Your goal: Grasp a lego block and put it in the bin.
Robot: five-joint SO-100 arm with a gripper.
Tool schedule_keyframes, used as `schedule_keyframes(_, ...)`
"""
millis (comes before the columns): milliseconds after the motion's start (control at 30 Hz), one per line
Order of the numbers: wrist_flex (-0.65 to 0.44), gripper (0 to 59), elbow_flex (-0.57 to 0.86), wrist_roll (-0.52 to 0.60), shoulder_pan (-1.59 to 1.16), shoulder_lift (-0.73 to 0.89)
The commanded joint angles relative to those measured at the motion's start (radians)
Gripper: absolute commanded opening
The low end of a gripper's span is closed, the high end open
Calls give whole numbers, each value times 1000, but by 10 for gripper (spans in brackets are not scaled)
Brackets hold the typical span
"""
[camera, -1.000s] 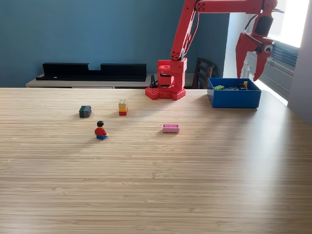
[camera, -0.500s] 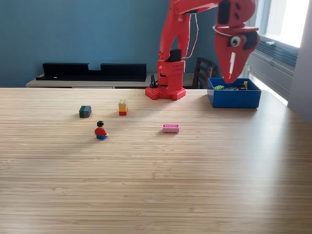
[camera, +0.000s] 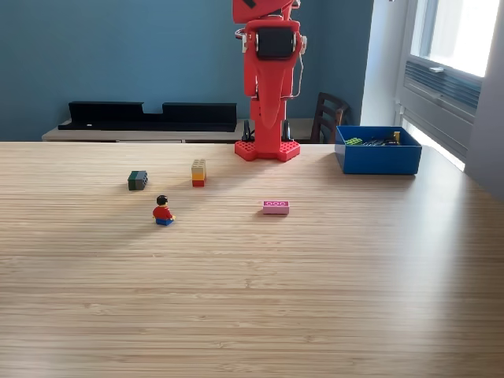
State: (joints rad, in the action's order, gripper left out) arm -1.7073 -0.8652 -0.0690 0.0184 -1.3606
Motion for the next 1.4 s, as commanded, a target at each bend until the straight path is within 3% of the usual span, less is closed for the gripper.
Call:
schedule_keyframes(33,-8,1,60,8,6,-23)
schedule_keyframes(533,31,1,67,41,26,-21)
schedule_keyframes(833,60,1,66,175,216,-20)
schedule_keyframes(1067,130,1,-57,272,488,-20)
schedule_keyframes(1400,249,1,-256,298,839,-20)
